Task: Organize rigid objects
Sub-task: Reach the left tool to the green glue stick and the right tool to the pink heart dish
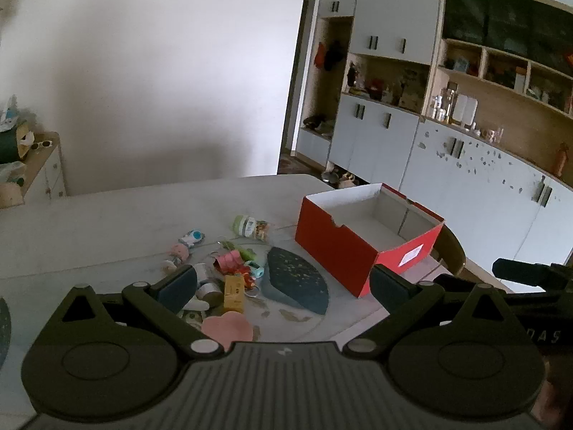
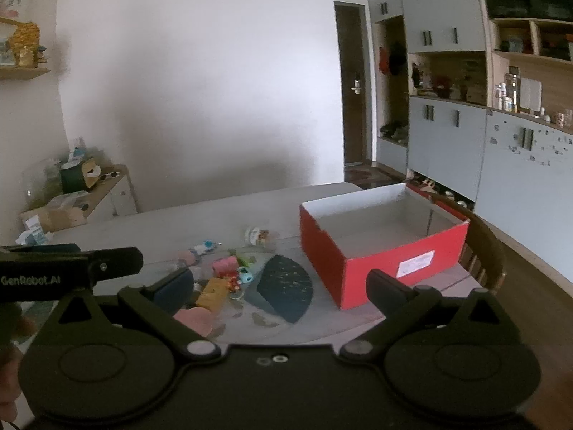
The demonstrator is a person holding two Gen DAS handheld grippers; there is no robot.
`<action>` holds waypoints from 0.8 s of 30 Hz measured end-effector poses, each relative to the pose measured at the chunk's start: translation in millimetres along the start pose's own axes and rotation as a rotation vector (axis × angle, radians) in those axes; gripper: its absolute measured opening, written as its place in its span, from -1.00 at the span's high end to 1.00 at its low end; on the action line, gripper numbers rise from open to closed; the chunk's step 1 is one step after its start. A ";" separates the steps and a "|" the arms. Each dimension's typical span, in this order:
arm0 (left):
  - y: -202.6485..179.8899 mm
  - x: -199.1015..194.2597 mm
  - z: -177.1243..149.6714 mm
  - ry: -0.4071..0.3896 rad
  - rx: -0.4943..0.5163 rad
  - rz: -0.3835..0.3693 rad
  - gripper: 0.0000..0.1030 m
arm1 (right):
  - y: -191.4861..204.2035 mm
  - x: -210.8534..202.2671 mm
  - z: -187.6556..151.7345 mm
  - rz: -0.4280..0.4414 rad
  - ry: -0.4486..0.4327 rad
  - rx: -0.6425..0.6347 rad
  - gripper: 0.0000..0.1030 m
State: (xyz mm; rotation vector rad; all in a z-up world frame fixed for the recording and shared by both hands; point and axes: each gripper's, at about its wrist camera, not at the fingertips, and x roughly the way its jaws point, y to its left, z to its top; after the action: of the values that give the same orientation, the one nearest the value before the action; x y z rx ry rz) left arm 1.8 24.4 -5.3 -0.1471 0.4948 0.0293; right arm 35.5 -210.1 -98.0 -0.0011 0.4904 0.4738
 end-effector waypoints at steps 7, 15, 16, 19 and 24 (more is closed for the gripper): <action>12.0 3.6 1.2 -0.001 -0.034 0.027 -1.00 | 8.9 15.8 6.8 0.059 0.006 -0.025 -0.99; 28.1 21.5 3.3 0.017 -0.056 0.063 -1.00 | 16.6 48.4 9.3 0.123 0.037 -0.080 -0.99; 31.6 25.3 3.7 0.019 -0.065 0.068 -1.00 | 18.8 52.8 8.9 0.129 0.041 -0.099 -0.99; 41.7 39.4 5.5 0.025 -0.085 0.107 -1.00 | 22.2 64.1 7.9 0.170 0.056 -0.137 -0.99; 57.2 71.1 0.1 0.055 -0.106 0.158 -1.00 | 26.8 89.3 3.0 0.244 0.107 -0.199 -0.99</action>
State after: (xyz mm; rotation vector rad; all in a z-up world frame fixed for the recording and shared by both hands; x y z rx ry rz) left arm 60.8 80.4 -46.7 -0.2131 0.5595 0.2071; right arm 94.4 -146.8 -132.8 -0.1600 0.5496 0.7629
